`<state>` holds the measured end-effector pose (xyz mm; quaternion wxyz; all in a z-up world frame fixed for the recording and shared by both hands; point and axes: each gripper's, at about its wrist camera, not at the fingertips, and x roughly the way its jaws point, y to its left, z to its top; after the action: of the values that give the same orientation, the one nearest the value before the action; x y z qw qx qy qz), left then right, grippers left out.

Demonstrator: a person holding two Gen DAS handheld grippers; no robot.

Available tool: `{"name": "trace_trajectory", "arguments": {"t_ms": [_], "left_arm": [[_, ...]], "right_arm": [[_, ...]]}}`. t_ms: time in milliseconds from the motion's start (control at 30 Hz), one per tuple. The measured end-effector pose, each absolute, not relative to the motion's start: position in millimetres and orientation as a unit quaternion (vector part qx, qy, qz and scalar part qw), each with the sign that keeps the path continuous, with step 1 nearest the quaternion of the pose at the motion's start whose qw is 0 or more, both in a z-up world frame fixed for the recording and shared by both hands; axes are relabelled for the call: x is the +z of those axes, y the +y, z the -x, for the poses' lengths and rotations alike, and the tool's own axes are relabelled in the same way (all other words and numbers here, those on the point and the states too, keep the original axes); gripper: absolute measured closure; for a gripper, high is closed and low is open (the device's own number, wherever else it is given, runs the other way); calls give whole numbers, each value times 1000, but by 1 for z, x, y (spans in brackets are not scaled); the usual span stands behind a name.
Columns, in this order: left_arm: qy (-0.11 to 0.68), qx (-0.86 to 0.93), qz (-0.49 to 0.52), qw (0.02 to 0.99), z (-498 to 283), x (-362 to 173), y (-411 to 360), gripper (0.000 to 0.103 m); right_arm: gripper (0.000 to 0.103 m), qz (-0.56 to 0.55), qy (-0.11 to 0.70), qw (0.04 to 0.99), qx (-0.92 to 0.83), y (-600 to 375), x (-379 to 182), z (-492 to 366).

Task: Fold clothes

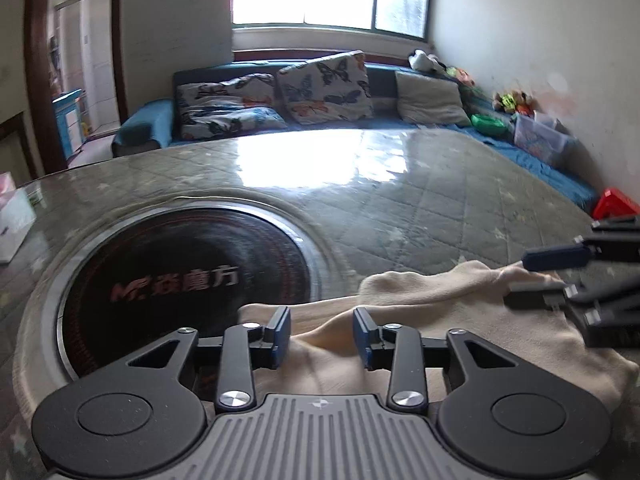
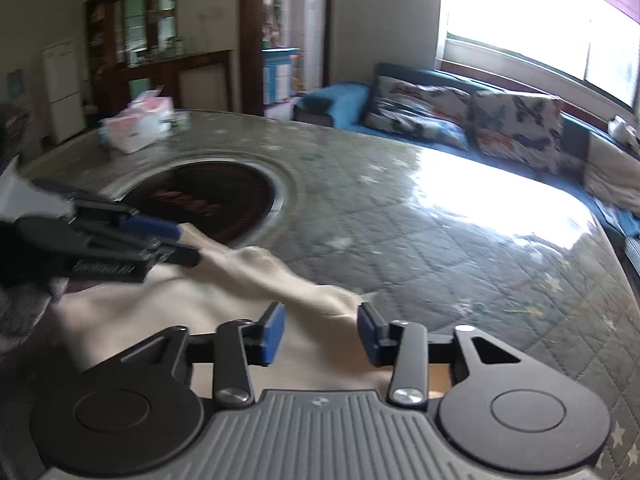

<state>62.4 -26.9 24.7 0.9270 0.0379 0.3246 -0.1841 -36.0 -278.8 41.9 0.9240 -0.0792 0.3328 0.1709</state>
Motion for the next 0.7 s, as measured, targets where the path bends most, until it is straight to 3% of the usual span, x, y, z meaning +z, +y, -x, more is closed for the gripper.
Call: {"name": "trace_trajectory", "arguments": {"t_ms": [267,467,700], "left_arm": [[334,-131,13,933,-41,32,25,37],[336,-101,34,936,-24,30,54,14],[340,-81,66,935,-15,32,75,10]], "right_arm": [[41,132,316,906,247,-229,49,73],[38,178,305,887,296,-185,43,89],[38,239,289,867,329,-141,29,104]]}}
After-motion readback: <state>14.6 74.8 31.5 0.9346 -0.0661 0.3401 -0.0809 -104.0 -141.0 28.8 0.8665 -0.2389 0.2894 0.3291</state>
